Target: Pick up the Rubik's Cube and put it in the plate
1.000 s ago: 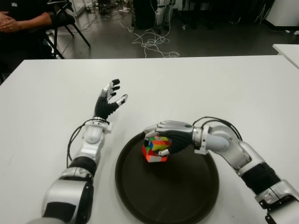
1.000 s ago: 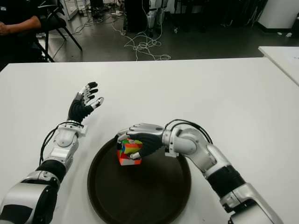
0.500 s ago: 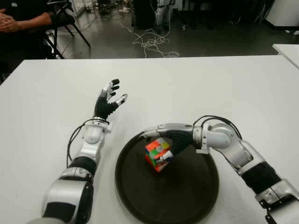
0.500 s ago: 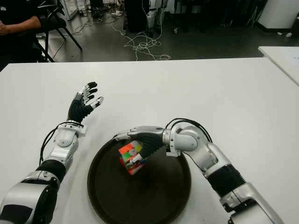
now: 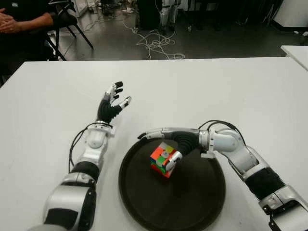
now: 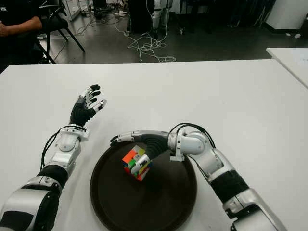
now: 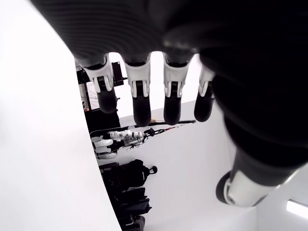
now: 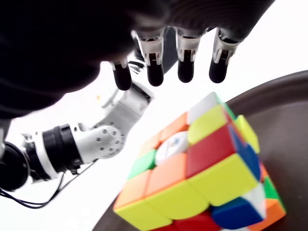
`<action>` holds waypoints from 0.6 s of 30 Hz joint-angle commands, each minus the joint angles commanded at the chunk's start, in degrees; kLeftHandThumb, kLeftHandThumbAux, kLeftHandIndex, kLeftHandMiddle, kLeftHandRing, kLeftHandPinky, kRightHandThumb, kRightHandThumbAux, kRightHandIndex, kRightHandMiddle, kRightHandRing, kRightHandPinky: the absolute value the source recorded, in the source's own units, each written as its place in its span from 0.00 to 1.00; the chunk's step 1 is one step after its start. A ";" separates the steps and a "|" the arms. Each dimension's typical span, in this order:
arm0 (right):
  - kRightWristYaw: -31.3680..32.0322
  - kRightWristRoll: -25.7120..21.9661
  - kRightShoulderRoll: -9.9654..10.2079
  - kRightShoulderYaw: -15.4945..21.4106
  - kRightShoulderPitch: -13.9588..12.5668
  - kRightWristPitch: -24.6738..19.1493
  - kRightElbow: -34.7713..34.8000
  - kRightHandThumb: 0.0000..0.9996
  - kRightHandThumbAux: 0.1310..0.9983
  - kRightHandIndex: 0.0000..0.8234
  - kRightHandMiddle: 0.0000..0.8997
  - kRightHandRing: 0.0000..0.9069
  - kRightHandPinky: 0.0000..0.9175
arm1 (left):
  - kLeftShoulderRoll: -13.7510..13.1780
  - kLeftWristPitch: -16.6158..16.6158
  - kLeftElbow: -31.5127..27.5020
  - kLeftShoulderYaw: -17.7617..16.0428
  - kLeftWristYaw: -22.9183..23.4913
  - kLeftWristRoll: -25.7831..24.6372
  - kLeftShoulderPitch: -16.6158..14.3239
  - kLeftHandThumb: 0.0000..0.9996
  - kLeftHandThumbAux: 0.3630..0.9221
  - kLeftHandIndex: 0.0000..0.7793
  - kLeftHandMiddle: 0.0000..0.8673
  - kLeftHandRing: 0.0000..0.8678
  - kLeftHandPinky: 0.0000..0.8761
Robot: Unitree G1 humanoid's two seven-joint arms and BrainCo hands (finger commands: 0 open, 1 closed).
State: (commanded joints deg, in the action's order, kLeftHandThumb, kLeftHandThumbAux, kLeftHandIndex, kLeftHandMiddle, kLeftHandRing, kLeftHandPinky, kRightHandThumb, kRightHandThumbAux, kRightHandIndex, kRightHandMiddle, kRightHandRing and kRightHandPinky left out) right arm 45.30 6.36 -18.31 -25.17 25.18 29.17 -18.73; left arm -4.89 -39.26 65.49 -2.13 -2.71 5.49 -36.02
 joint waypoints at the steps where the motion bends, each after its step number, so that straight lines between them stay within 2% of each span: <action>1: 0.18 -0.18 0.01 0.05 0.07 0.16 -0.18 0.00 0.24 0.00 0.00 0.00 0.00 | 0.01 0.02 -0.02 0.01 -0.08 0.04 0.01 0.00 0.54 0.20 0.17 0.11 0.09; 10: 2.72 -4.02 1.02 1.19 0.44 1.24 -2.20 0.00 0.19 0.00 0.00 0.00 0.00 | -0.05 0.15 0.40 -0.05 -0.16 -0.05 -0.22 0.01 0.56 0.20 0.18 0.13 0.11; 15: 4.81 -6.16 0.49 2.41 0.93 0.94 -2.02 0.00 0.16 0.00 0.00 0.00 0.00 | -0.02 0.06 0.43 -0.28 0.56 -0.50 -0.24 0.03 0.59 0.21 0.18 0.13 0.10; 18: 6.84 -8.68 0.02 3.97 2.39 0.78 -2.63 0.00 0.16 0.00 0.00 0.00 0.00 | -0.07 -0.01 0.34 -0.32 0.84 -0.58 -0.14 0.02 0.59 0.21 0.18 0.12 0.10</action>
State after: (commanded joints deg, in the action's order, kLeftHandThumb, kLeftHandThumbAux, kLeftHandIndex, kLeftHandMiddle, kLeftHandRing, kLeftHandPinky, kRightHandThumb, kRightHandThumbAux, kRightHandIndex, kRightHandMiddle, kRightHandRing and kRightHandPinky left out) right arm 52.14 -2.32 -18.29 -21.20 27.57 29.94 -21.36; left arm -4.97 -39.27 65.83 -2.45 -1.87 4.91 -36.15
